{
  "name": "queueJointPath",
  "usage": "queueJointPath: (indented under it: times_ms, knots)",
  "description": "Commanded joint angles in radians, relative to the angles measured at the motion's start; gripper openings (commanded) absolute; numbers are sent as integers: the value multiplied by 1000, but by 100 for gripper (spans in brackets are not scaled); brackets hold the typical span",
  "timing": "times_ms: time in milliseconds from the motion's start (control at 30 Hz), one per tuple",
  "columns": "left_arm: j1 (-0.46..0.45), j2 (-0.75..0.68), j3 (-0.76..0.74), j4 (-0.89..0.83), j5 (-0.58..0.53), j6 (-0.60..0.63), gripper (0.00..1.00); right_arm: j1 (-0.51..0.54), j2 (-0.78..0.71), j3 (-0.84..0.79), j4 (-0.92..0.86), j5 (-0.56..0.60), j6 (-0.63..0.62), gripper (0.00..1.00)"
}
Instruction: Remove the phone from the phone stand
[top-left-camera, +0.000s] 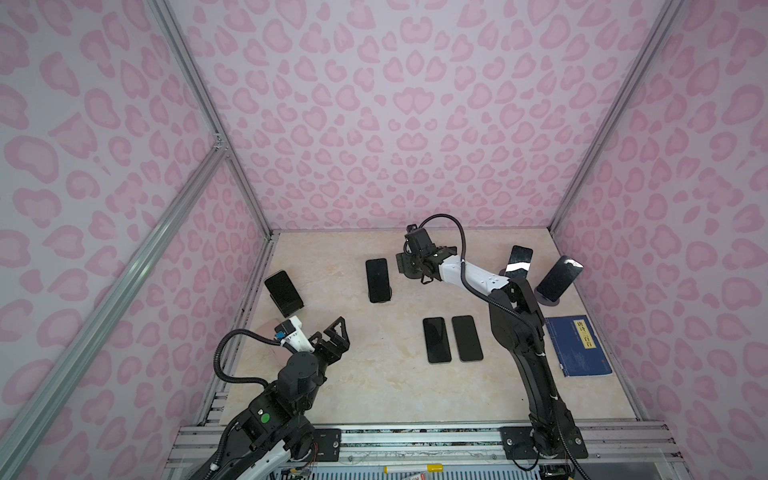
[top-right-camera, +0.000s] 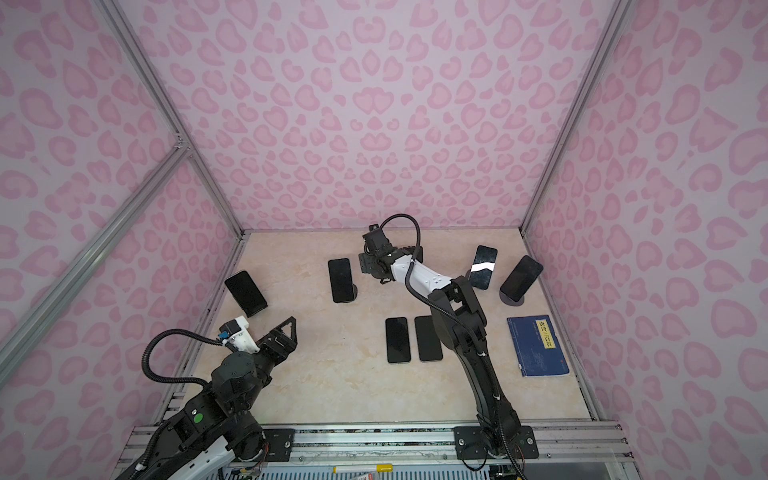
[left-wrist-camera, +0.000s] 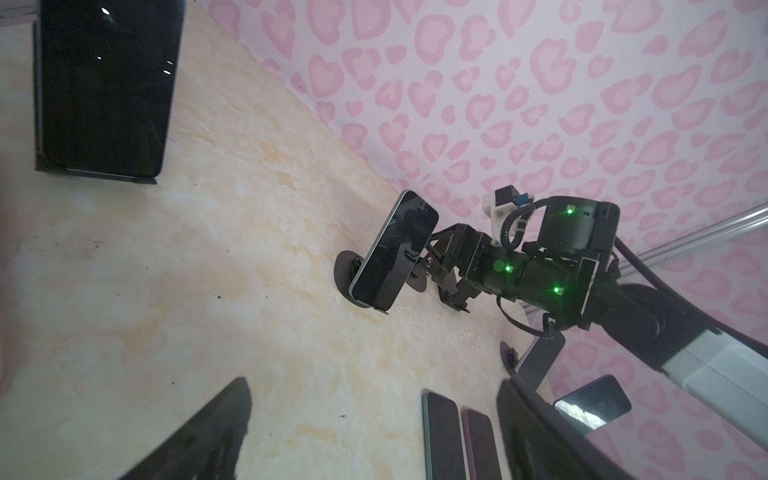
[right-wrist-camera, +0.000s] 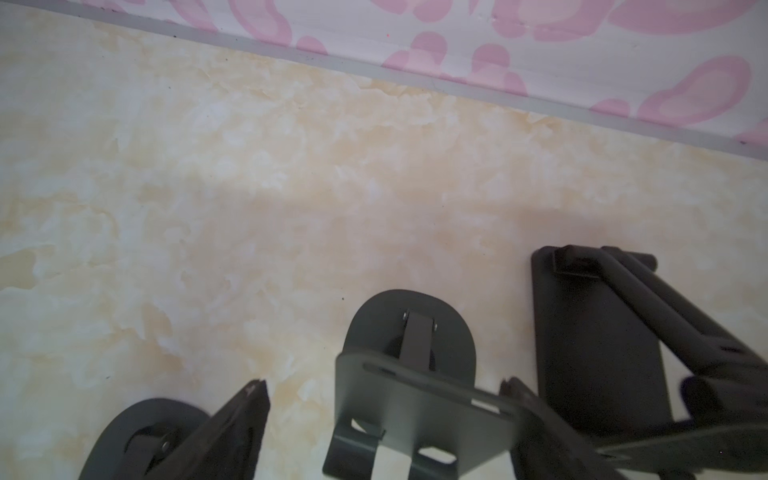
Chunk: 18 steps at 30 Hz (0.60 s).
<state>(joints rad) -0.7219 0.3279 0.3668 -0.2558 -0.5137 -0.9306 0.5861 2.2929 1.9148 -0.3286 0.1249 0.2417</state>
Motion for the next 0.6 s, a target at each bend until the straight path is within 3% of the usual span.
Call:
queueJointPath:
  times_ms: [0, 100, 200, 367, 467, 567]
  knots:
    - [1, 80, 74, 22, 89, 101, 97, -11, -56, 30, -13, 8, 7, 94]
    - [1, 186, 166, -24, 113, 132, 97, -26, -119, 22, -24, 15, 22, 97]
    - [-1, 283, 248, -57, 118, 148, 97, -28, -241, -106, 38, 21, 23, 97]
    - [1, 476, 414, -107, 85, 203, 97, -28, -548, -531, 242, -7, 73, 97]
    - [2, 588, 496, -115, 48, 242, 98, -28, -757, -844, 452, 27, 131, 97]
    - [1, 711, 589, -128, -2, 272, 98, -28, -919, -1057, 532, 58, 153, 97]
